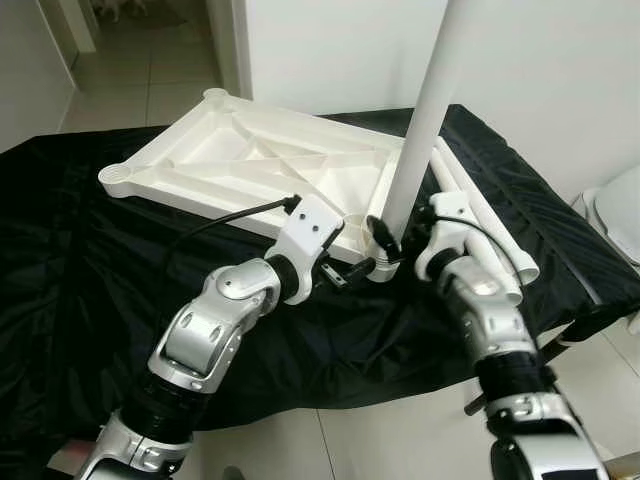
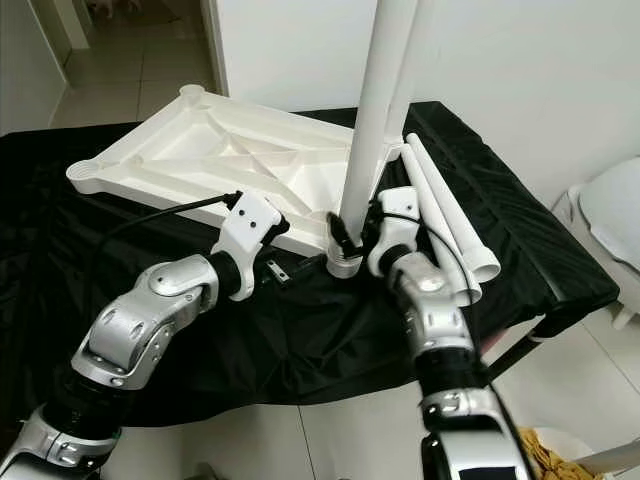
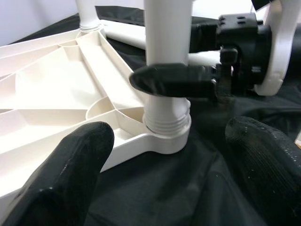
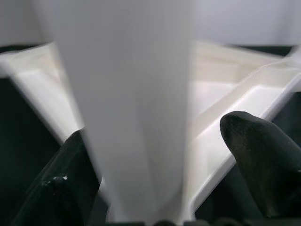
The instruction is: Building children table
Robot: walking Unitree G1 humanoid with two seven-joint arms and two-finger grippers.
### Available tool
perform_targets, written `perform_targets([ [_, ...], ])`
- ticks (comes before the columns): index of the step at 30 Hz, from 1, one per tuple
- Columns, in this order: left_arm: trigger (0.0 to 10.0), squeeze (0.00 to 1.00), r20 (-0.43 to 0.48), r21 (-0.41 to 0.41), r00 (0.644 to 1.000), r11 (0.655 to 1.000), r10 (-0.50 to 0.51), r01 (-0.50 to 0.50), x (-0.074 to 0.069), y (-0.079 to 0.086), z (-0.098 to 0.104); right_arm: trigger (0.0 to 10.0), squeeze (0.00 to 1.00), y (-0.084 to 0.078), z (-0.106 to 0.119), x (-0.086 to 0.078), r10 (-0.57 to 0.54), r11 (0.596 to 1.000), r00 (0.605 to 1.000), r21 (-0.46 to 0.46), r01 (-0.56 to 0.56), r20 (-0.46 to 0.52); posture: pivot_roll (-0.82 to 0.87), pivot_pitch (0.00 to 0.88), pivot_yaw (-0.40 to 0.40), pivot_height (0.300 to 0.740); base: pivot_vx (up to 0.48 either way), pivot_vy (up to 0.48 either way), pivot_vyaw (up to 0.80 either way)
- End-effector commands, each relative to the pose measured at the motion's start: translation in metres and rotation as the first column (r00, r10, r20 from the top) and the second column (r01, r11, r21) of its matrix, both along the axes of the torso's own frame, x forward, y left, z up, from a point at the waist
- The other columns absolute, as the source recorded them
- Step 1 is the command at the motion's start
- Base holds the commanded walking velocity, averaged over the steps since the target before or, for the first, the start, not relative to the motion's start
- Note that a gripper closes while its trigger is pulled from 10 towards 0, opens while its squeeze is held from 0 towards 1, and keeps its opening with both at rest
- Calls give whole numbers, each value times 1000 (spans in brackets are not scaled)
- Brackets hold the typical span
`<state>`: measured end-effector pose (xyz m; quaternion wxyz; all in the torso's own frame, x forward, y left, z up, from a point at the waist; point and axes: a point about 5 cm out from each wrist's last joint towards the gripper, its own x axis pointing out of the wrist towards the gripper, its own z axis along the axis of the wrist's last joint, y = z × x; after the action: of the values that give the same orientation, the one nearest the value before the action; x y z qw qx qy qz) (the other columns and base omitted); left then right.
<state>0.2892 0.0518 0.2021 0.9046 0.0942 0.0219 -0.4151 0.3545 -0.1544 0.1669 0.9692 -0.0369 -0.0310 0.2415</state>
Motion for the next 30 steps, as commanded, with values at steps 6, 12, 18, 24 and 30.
perform_targets([
  [6, 10000, 0, 3, 2, 1000, 1000, 2, -2, -1, -1, 2, 10000, 0, -2, -14, 5, 181, 977, 978, -95, -191, -99, -49, 10, 5, 740, 0, 0, 0],
  [12, 10000, 0, 1, 4, 1000, 1000, 4, -4, -2, 0, 2, 10000, 0, -6, -18, 9, 244, 959, 962, -115, -258, -126, -42, 9, 5, 740, 0, 0, 0],
  [18, 10000, 0, -10, 15, 1000, 1000, -11, 11, -4, -1, -1, 10000, 0, -10, -14, 14, 238, 959, 966, -133, -250, -99, -44, 0, 7, 740, 0, 0, 0],
  [24, 10000, 0, -16, 23, 1000, 999, -21, 22, -5, -2, -4, 10000, 0, -13, -10, 16, 238, 963, 969, -110, -245, -68, -53, 0, 10, 740, 0, 0, 0],
  [30, 10000, 0, -16, 25, 999, 999, -30, 30, -6, -4, -4, 2118, 0, -14, -14, 14, 242, 962, 967, -107, -250, -82, -57, 0, 10, 740, 0, 0, 0],
])
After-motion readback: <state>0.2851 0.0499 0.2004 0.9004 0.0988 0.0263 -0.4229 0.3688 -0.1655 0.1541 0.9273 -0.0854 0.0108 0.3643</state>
